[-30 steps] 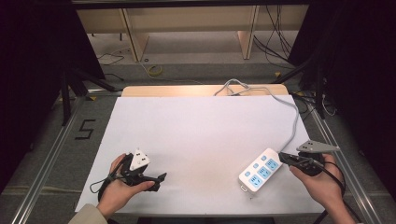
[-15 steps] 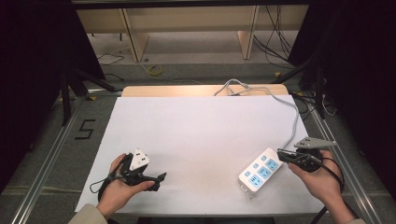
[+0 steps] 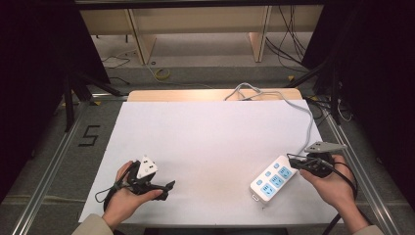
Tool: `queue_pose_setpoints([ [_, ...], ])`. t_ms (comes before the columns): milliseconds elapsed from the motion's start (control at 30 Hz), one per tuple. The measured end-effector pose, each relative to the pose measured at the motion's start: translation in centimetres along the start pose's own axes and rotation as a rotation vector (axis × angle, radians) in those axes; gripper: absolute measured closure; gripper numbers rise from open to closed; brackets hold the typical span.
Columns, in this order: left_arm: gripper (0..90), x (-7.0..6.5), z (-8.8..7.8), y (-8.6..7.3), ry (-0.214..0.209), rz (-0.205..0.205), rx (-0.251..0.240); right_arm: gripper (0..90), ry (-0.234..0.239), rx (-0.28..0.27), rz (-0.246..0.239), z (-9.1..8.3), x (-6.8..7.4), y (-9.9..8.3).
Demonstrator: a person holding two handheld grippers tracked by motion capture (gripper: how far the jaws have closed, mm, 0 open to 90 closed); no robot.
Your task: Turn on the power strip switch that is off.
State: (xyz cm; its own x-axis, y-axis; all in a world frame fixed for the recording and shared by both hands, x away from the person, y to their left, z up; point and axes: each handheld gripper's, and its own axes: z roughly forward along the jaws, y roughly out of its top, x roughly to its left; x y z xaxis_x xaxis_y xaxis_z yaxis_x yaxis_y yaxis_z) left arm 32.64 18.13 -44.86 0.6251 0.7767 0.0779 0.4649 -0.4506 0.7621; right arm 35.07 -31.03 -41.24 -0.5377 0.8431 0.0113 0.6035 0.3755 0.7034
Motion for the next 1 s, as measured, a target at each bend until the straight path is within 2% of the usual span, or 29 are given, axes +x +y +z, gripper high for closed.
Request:
queue_pose_setpoints([
  [67, 6.4, 0.0, 0.0, 0.0, 0.003, -0.006, -0.010, 90.0, -0.002, 0.002, 0.000, 0.0, -0.1, 0.2],
  [200, 6.4, 0.0, 0.0, 0.0, -0.001, 0.003, 0.002, 90.0, -0.007, 0.007, -0.003, 0.1, -0.2, 0.4],
  [1000, 7.2, -0.1, 0.1, 0.0, 0.000, 0.003, -0.002, 90.0, -0.013, 0.038, -0.016, 0.8, -0.2, 1.1],
])
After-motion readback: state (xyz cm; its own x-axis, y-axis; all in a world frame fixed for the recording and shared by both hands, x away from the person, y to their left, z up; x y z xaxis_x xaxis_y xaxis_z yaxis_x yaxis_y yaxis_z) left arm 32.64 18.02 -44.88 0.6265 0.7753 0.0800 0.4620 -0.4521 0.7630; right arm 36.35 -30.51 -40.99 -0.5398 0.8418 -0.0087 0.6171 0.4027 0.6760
